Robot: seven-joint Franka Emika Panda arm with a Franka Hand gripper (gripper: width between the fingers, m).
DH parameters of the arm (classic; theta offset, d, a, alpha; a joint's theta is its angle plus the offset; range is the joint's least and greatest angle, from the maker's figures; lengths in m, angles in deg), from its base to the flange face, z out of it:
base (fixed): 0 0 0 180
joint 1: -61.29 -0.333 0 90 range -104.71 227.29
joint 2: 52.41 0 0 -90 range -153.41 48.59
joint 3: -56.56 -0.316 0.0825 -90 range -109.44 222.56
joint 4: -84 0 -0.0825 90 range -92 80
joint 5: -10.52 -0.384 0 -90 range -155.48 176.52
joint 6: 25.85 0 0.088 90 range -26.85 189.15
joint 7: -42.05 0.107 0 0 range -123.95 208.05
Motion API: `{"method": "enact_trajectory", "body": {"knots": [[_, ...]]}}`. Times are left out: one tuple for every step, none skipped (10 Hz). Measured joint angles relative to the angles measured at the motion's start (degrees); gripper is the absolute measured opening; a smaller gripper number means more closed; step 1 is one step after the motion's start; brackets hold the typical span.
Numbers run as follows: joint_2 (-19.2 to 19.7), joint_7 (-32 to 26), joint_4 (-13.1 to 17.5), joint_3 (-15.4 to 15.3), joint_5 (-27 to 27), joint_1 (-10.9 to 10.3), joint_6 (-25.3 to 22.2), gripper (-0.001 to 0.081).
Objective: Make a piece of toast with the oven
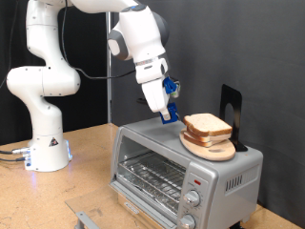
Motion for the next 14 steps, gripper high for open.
{"method": "enact_trajectory", "body": {"knots": [[-0.4,0.0,-0.1,0.0,-1.0,0.0,0.0,0.0448],[-0.9,-0.2,-0.1,0.1,-2.6,-0.1,0.0,0.0448],[-1.5,-0.8,-0.1,0.2,-4.3,-0.1,0.1,0.0448],[-2.0,-1.6,-0.1,0.2,-5.5,-0.1,0.2,0.0448],[-2.5,-2.5,-0.1,0.2,-6.6,-0.1,0.5,0.0448],[-3.0,-3.7,-0.2,0.2,-7.7,-0.1,1.1,0.0448],[-3.4,-4.9,-0.4,0.2,-8.8,-0.1,1.9,0.0448],[-3.9,-5.4,-0.6,0.3,-9.0,-0.1,2.0,0.0448],[-4.4,-5.4,-0.7,0.3,-8.9,0.0,1.4,0.0448],[-4.9,-5.4,-0.9,0.5,-8.9,0.0,0.7,0.0448],[-4.8,-5.4,-0.9,0.5,-8.9,0.0,0.7,0.0448],[-4.8,-6.8,-1.0,0.8,-10.6,-0.1,0.7,0.0448],[-4.9,-9.8,-1.3,1.8,-13.6,-0.4,0.7,0.0448],[-5.3,-13.1,-1.9,3.2,-16.1,-0.5,0.3,0.0448]]}}
